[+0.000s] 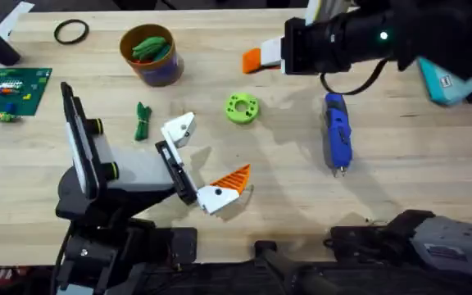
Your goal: Pick up the gripper from the table and insert it into the empty holder that is missing its gripper. Then pick up a screw, insert it into the mounting hole, and use the screwdriver to tighten it. Finally, clean up the table by picking up the vegetable and placing it into the bucket.
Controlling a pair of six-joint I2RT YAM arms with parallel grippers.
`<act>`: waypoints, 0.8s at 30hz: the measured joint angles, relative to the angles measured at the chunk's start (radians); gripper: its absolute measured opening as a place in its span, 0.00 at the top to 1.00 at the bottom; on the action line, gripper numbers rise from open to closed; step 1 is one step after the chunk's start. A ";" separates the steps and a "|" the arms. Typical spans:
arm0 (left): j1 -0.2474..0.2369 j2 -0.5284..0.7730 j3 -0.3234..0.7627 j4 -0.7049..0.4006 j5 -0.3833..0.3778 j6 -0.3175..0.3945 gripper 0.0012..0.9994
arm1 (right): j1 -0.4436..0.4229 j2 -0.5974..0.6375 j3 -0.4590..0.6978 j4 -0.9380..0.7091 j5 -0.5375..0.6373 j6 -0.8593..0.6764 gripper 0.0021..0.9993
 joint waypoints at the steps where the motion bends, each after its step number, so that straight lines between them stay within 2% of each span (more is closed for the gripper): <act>1: 0.000 0.000 0.000 0.000 0.000 0.000 0.01 | -0.017 -0.014 -0.037 0.066 -0.058 0.000 0.99; 6: 0.000 0.000 0.000 0.000 0.000 0.000 0.01 | -0.129 -0.069 -0.187 0.363 -0.354 0.021 0.99; 10: 0.000 0.000 0.000 0.000 0.000 0.000 0.01 | -0.214 -0.080 -0.300 0.602 -0.582 0.105 0.99; 16: 0.000 0.000 0.000 0.000 0.000 0.000 0.01 | -0.256 -0.080 -0.485 0.969 -0.806 0.312 0.99; 19: 0.000 0.000 0.000 0.000 0.000 0.000 0.01 | -0.256 -0.080 -0.555 1.018 -0.859 0.390 0.99; 24: 0.000 0.000 0.000 0.000 0.000 0.000 0.01 | -0.246 -0.065 -0.602 0.937 -0.911 0.426 0.99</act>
